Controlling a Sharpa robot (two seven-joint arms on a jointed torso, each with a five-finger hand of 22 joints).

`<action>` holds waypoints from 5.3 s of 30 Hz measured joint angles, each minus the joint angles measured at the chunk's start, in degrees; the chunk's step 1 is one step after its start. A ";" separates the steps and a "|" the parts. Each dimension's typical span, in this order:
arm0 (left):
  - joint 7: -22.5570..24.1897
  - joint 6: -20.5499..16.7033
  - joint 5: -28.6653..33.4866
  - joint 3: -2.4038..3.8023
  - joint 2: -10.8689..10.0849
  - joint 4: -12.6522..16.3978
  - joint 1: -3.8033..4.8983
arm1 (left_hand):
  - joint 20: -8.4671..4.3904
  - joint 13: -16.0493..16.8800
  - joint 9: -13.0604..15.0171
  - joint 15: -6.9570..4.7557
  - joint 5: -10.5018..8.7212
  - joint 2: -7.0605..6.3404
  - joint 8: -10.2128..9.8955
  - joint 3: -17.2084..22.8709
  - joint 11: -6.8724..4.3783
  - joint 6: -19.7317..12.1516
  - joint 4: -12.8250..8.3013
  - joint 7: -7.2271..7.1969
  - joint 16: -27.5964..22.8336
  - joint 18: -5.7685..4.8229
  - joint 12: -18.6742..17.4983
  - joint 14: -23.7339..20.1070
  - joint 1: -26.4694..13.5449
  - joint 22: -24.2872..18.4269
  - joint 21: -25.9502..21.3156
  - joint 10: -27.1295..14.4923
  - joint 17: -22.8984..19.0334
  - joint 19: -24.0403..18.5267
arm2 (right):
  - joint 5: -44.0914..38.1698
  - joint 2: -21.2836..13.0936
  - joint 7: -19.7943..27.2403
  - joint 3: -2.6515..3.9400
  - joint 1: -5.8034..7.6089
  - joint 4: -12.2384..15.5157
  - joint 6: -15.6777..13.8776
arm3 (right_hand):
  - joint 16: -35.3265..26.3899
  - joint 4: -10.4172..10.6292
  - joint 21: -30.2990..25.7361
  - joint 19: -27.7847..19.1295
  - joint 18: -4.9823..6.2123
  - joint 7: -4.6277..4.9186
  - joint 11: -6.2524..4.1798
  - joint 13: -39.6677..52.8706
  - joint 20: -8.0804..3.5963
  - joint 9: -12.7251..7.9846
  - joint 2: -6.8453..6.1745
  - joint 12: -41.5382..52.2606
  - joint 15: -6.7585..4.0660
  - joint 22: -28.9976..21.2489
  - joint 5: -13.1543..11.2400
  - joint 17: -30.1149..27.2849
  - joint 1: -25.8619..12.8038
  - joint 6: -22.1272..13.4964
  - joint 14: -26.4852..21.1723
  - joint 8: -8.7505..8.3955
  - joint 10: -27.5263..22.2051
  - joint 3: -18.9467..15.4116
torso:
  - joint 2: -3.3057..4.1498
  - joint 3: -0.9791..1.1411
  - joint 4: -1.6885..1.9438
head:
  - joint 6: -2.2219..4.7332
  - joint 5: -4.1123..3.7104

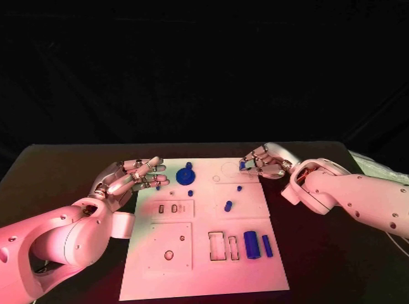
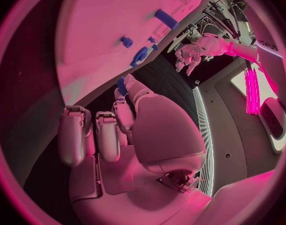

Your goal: Assemble the parts on the task board

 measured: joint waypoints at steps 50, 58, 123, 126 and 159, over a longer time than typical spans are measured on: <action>0.04 0.64 3.25 -0.02 1.08 -4.20 -0.26 | 0.20 0.00 0.00 0.00 0.00 0.07 0.00 -0.01 0.00 0.00 -0.32 0.00 0.00 0.00 0.00 0.00 0.07 -0.01 0.00 0.00 0.10 0.20 | -31.72 18.07 -26.98 -1.50 -3.72 7.77 1.26 | -0.35 0.17 -0.01 -0.21 0.01 -0.37 -0.82 -1.85 -0.19 0.80 -0.66 -2.36 0.01 -0.76 2.78 0.04 -2.58 -0.33 0.00 -0.23 0.17 0.79 | -1.77 -0.61 0.90 | -2.72 4.00; 0.02 0.71 3.18 -0.02 1.08 -4.14 -0.26 | 0.20 0.00 0.00 0.00 0.00 0.07 0.00 -0.01 0.00 0.00 -0.32 0.00 0.00 0.01 0.00 0.00 0.06 -0.01 0.00 0.00 0.10 0.20 | -32.08 17.64 -27.10 -1.43 -3.69 7.86 1.47 | -0.35 0.17 -0.01 -0.21 0.01 -0.45 -0.82 -1.96 -0.19 0.80 -0.96 -2.36 0.01 -0.82 3.38 0.04 -2.88 -0.27 0.00 -0.23 0.17 0.78 | -1.74 -0.57 0.81 | -2.92 4.26; -1.25 1.39 0.95 -0.03 1.02 -4.78 -0.27 | -1.49 0.28 0.09 -2.24 0.00 0.36 0.47 0.58 -1.54 1.72 -0.91 -1.46 3.40 0.00 0.82 6.40 0.36 1.08 2.05 2.88 3.06 5.28 | -33.31 15.09 -26.00 -1.60 -5.31 12.62 -6.79 | -2.11 5.65 -1.16 -1.02 0.01 1.76 1.34 -9.09 1.06 -0.72 -7.43 -10.58 1.47 -2.24 7.13 0.00 -9.35 -6.95 0.19 -3.16 -6.70 -8.99 | -1.79 -0.46 0.73 | -3.04 4.15; -3.51 1.87 -2.36 -0.03 0.91 -5.06 -0.26 | -3.86 1.22 0.35 -4.66 0.00 0.36 1.06 0.63 -3.62 3.64 -0.95 -3.22 9.18 -0.01 2.52 13.88 0.36 2.96 5.67 7.71 6.96 11.07 | -32.18 13.21 -23.98 -1.05 -5.11 14.60 -7.62 | -2.11 5.78 -1.16 -0.90 0.01 1.76 1.34 -8.98 1.19 -0.72 -7.43 -10.58 1.47 -2.16 7.13 0.00 -9.35 -6.95 0.19 -3.16 -6.70 -9.42 | -1.88 -0.46 0.70 | -3.02 4.22; -55.81 28.20 -52.13 0.02 11.77 -14.95 6.20 | -9.95 52.61 17.54 -10.37 -5.72 2.25 27.90 -14.66 -10.42 0.19 7.66 -9.64 79.89 -4.90 59.29 17.10 -12.84 64.87 64.60 11.48 62.83 21.42 | 5.90 -2.54 -8.78 -0.92 4.58 14.91 -3.18 | -4.59 5.30 -1.81 -1.13 0.00 1.92 1.00 -11.00 1.57 -0.85 -2.82 -11.24 1.46 -3.48 2.01 -0.01 -3.70 -7.13 0.20 -1.89 -7.82 -11.17 | -5.58 1.07 -0.74 | -5.08 6.80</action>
